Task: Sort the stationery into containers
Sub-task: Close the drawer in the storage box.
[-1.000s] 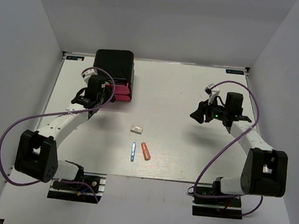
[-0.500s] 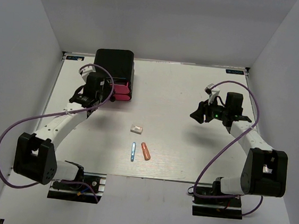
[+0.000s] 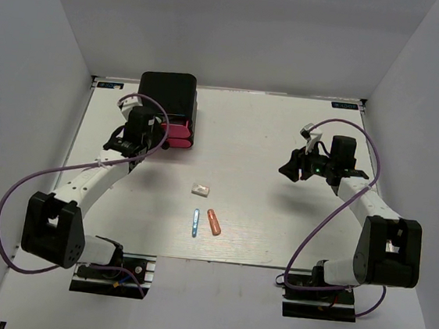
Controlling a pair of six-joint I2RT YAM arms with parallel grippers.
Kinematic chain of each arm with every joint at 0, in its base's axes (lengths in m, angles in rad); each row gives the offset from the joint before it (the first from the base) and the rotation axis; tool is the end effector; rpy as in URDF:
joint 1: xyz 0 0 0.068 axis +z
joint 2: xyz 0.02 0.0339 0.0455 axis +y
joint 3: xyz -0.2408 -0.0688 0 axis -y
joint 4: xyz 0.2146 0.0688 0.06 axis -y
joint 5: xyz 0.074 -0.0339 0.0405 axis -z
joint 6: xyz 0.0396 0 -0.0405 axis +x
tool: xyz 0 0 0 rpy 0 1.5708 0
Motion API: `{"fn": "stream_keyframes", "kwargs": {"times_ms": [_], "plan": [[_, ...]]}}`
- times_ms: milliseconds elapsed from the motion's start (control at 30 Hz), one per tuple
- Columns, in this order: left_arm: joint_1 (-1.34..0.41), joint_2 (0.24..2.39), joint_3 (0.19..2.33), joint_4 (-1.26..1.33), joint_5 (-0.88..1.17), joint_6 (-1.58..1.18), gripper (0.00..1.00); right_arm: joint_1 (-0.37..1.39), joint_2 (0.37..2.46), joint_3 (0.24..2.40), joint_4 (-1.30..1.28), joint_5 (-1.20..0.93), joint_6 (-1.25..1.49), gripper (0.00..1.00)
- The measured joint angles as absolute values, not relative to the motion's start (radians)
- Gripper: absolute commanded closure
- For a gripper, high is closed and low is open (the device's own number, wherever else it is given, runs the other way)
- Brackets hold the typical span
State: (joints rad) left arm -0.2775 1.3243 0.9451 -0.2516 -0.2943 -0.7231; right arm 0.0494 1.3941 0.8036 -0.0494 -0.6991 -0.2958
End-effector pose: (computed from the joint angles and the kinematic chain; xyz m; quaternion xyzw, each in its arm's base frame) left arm 0.2659 -0.0638 0.2573 -0.2596 0.8455 -0.1002 0.4558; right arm 0.2714 0.0389 0.2186 -0.2956 0.8007 0.2519 0.4561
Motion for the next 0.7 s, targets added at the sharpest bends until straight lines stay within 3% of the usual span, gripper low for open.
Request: {"fn": "stream_keyframes", "kwargs": {"times_ms": [200, 467, 700], "plan": [[-0.278, 1.349, 0.945, -0.221, -0.295, -0.707, 0.5, 0.049, 1.394, 0.804, -0.049, -0.699, -0.296, 0.42], [-0.278, 1.355, 0.945, -0.205, -0.295, -0.695, 0.67, 0.049, 1.394, 0.804, -0.049, -0.699, -0.296, 0.42], [-0.278, 1.355, 0.943, -0.194, -0.296, -0.685, 0.73, 0.049, 1.394, 0.804, -0.049, -0.699, -0.296, 0.42]]}}
